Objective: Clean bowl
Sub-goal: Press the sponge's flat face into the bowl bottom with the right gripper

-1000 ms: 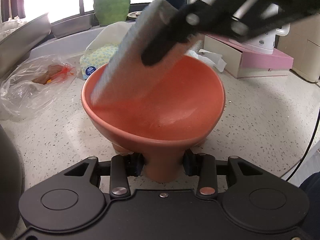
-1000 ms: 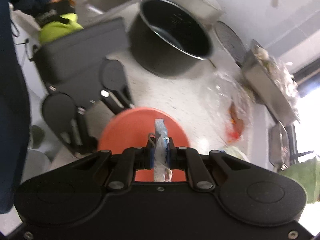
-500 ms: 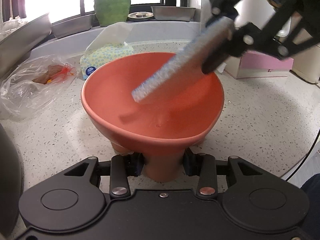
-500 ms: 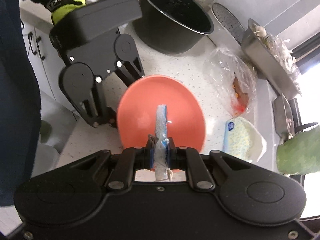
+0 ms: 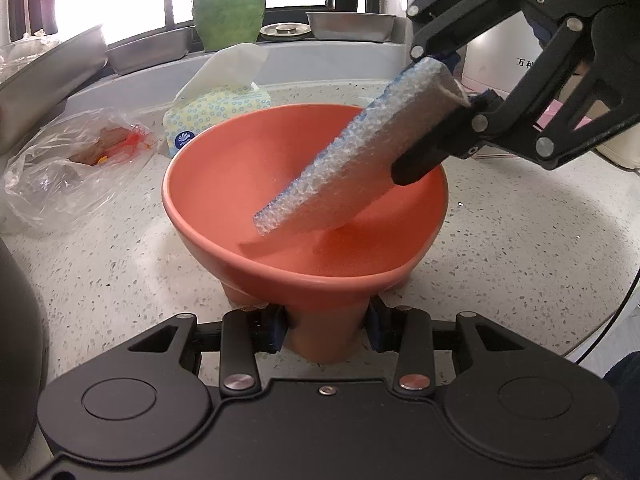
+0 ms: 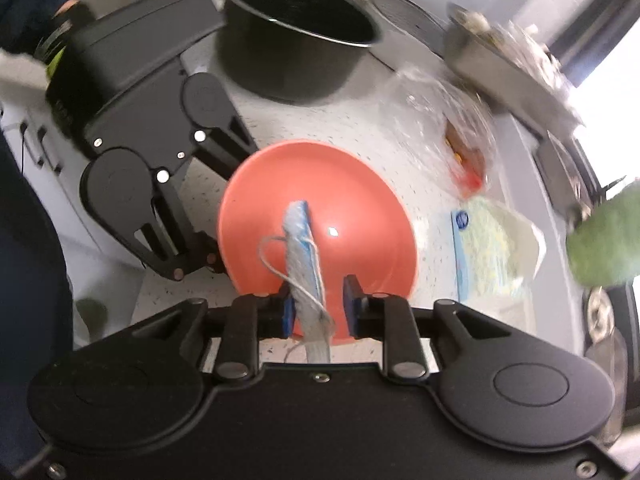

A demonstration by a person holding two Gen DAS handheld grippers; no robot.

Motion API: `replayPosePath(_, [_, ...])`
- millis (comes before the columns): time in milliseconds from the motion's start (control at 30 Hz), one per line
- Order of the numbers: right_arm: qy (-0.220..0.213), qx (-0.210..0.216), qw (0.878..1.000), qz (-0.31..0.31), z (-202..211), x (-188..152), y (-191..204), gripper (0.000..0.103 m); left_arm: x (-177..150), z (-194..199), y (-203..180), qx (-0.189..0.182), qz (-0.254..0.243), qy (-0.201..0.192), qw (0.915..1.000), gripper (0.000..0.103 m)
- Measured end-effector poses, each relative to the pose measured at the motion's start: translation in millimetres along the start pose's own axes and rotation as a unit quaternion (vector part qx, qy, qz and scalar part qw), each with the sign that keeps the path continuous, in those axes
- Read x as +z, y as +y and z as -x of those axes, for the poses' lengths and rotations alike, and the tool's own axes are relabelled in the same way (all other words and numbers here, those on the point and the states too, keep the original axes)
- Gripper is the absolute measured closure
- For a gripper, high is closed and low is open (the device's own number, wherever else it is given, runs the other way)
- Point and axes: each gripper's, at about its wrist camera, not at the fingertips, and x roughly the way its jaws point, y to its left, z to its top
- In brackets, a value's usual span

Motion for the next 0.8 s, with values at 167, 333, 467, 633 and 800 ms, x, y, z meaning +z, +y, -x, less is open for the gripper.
replayPosePath(167, [-0.013,0.004,1.0,-0.007,10.4,-3.8,2.4,0.077,1.0,-0.2,-1.9,0.002,0.003,0.001,1.0,0.065])
replayPosePath(333, [-0.027,0.031,0.999,-0.007,22.4,-4.6,5.3,0.091,2.1,-1.5,-3.1,0.005,0.006,0.001,1.0,0.065])
replayPosePath(467, [-0.046,0.045,0.998,0.011,31.9,6.1,8.9,0.091,2.5,-2.1,-2.9,0.005,0.006,0.001,1.0,0.065])
replayPosePath(633, [-0.07,0.043,0.997,0.01,28.1,23.8,5.2,0.091,2.3,-2.1,-3.3,0.005,0.006,0.002,1.0,0.065])
replayPosePath(800, [-0.076,0.018,0.997,-0.022,13.1,29.1,-11.8,0.092,2.2,-2.2,-3.9,0.007,0.008,0.002,0.9999,0.065])
